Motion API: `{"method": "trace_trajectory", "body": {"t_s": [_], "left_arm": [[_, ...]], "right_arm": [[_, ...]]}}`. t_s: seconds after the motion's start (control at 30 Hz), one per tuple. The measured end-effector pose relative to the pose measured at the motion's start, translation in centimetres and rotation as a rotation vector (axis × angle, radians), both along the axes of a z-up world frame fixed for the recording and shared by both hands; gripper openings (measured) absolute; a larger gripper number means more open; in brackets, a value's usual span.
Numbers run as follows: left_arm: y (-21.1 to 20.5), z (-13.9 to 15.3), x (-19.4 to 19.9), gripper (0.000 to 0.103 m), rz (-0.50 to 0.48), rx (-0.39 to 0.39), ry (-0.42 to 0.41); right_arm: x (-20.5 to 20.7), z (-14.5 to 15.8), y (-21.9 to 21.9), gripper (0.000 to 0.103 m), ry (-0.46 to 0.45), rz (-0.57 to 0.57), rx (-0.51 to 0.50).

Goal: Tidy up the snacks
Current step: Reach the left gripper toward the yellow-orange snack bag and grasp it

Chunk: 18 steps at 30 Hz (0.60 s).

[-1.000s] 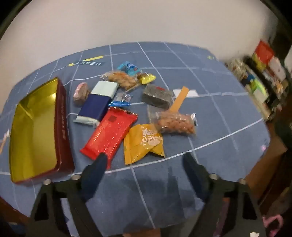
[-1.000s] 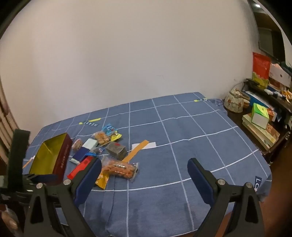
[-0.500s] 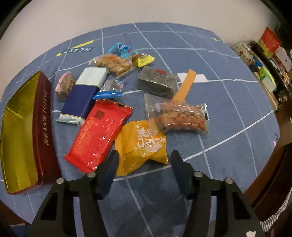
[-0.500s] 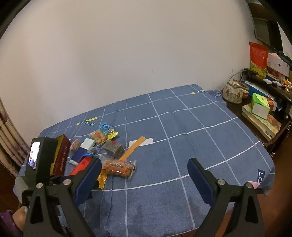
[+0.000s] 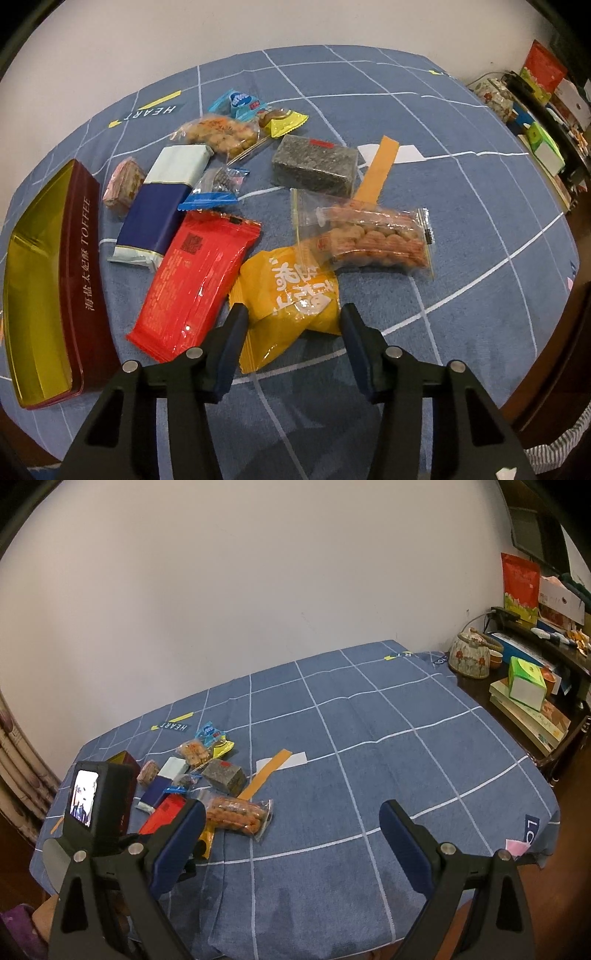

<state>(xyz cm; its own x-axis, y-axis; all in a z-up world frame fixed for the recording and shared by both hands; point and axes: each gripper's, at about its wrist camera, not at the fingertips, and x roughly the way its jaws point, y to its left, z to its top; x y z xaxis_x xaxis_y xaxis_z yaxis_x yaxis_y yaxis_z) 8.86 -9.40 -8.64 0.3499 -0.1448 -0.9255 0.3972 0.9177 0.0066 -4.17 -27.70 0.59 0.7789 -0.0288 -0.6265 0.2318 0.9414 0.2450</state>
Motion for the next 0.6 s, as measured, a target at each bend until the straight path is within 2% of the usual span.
{"method": "trace_trajectory", "body": {"t_s": [0.2, 0.6], "left_arm": [[0.3, 0.2, 0.4, 0.047, 0.016, -0.039, 0.022], [-0.8, 0.3, 0.5, 0.049, 0.022, -0.009, 0.018]], "right_arm": [[0.0, -0.2, -0.2, 0.097, 0.01, 0.003, 0.015], [0.5, -0.8, -0.1, 0.097, 0.033, 0.009, 0.03]]}}
